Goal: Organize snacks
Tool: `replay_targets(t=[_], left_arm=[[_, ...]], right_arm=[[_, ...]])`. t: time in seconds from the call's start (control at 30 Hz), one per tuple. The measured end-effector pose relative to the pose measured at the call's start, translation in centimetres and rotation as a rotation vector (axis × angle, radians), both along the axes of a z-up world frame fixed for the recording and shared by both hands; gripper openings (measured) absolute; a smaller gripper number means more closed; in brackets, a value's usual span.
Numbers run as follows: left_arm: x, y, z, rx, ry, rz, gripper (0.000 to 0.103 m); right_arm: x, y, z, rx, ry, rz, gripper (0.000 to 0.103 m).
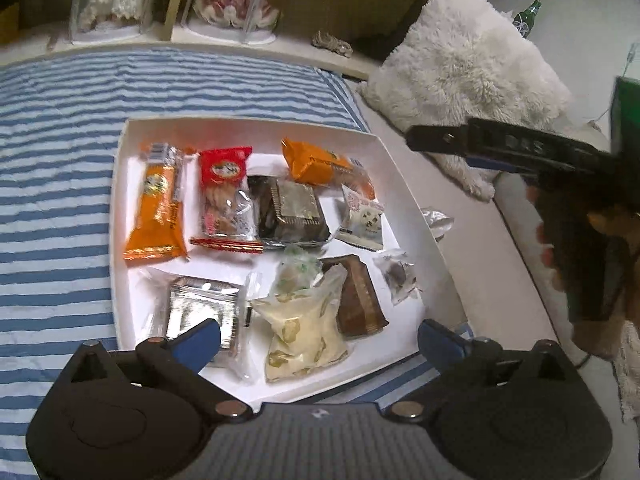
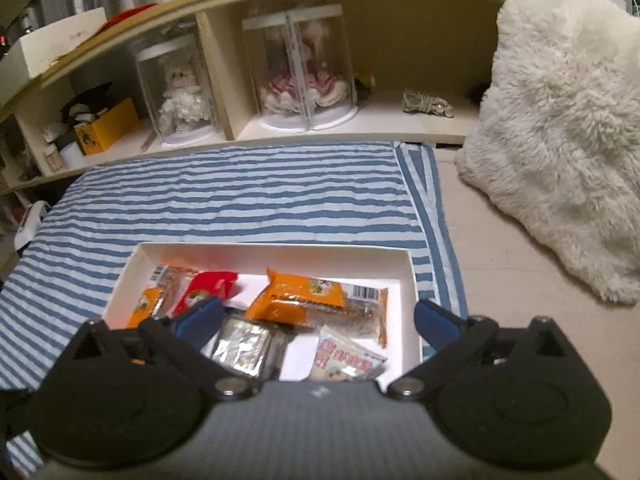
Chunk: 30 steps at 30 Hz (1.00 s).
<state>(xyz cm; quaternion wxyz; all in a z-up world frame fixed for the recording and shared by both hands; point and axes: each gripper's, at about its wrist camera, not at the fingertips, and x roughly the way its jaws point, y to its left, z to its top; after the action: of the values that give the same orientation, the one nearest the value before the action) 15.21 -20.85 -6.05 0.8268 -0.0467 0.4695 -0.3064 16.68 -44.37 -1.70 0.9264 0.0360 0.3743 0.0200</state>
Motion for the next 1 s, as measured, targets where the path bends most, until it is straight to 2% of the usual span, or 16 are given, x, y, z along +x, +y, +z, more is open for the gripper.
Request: replay_targets(t=[0.37,0.5,0.6,0.8,1.0], left_arm=[[-2.4,2.6,3.7,0.021,-0.127,0.080,0.103],[-3.5,3.1,5.0,0.072,-0.174,0.114,0.103],[-4.8,3.6,6.0,0.112,-0.242,0.140,0.103],[-7.5,5.0,7.8,0.123,-0.348,0.190,0.103],[-10.1,6.1,8.2,0.147,-0.411,0.236,0.103]], right_arm=[[-6.6,1.9,3.1,0.006,-0.081,0.028,0.103],[-9.4,2.4,4.3,0.016,-0.109,0.022,0.103],[-11.6,2.9,5.1,0.012,-0.131,0.018,0.103],[-15.9,4.2,6.1,-0.023,-0.164,0.015,0.103],[-19.4,5.4,5.7,-0.087,-0.184,0.004,0.103]])
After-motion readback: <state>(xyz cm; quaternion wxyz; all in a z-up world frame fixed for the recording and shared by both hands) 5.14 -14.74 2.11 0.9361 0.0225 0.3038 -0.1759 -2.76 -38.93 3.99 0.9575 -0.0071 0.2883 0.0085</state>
